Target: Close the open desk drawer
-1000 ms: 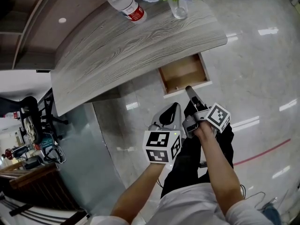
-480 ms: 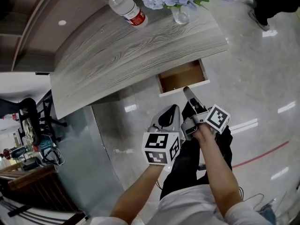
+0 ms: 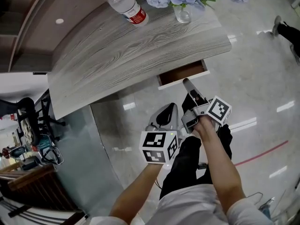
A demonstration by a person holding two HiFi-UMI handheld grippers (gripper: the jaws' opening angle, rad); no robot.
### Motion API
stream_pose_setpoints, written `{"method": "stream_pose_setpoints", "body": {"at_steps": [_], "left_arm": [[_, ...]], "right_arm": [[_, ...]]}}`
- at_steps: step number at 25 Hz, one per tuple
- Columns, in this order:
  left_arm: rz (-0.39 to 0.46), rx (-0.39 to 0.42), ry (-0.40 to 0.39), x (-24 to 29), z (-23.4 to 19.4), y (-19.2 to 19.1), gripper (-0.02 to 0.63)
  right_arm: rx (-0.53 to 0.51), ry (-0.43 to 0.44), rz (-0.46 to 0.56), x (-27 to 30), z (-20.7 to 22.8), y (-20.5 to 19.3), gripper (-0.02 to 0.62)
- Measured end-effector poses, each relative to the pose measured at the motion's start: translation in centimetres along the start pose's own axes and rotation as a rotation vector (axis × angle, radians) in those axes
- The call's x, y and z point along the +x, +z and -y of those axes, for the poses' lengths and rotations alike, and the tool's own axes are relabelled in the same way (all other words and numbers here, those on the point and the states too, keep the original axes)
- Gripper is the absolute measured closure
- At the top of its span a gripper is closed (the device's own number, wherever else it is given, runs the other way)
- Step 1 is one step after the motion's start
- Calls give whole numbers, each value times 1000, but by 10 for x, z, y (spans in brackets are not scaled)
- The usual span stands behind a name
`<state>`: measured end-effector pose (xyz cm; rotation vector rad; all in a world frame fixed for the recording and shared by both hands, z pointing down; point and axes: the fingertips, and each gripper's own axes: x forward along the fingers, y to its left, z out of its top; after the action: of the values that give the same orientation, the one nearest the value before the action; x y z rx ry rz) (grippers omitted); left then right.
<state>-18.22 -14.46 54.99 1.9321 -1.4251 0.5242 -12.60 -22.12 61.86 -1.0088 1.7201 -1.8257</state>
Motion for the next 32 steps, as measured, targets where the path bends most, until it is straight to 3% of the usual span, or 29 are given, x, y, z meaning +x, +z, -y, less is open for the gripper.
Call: {"method": "stream_pose_setpoints", "body": {"at_steps": [32], "left_arm": [[3, -3, 7, 4, -36, 15, 604]], "right_arm": [[-20, 66, -5, 71, -16, 27, 420]]}}
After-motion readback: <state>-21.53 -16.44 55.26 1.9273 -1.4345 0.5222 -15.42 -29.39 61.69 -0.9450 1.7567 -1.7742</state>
